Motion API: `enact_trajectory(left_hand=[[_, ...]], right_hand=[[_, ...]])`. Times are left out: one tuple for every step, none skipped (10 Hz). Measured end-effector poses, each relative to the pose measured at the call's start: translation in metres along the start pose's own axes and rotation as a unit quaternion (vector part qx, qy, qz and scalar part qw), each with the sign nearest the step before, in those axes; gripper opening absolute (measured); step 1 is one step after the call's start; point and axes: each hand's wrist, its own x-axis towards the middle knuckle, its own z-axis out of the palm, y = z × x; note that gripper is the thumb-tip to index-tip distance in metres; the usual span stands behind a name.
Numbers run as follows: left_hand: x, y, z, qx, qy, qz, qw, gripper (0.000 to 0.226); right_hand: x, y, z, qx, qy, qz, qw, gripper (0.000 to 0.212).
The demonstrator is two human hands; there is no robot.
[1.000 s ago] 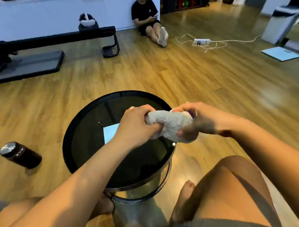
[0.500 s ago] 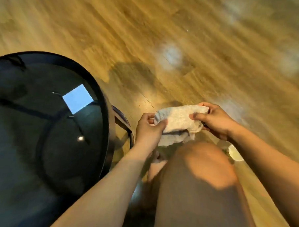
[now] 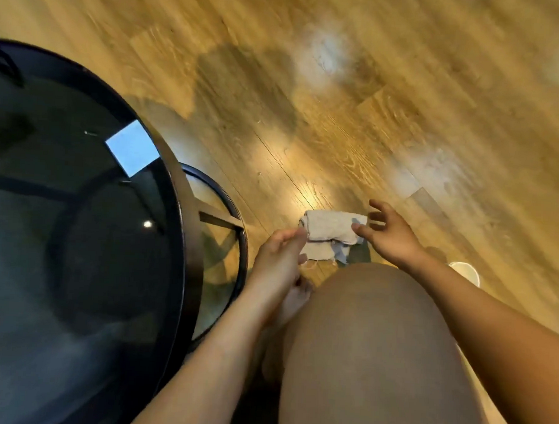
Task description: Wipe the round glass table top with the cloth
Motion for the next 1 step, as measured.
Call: enact_trajectory(left_hand=[[-0.037,0.0176,-0.0169,-0.06,-0.031,0.038,0.997,0.022]], right_hand=[[-0.0201,-0.0263,-0.0132,0.016,0.009,-0.044,0.999,0.062]])
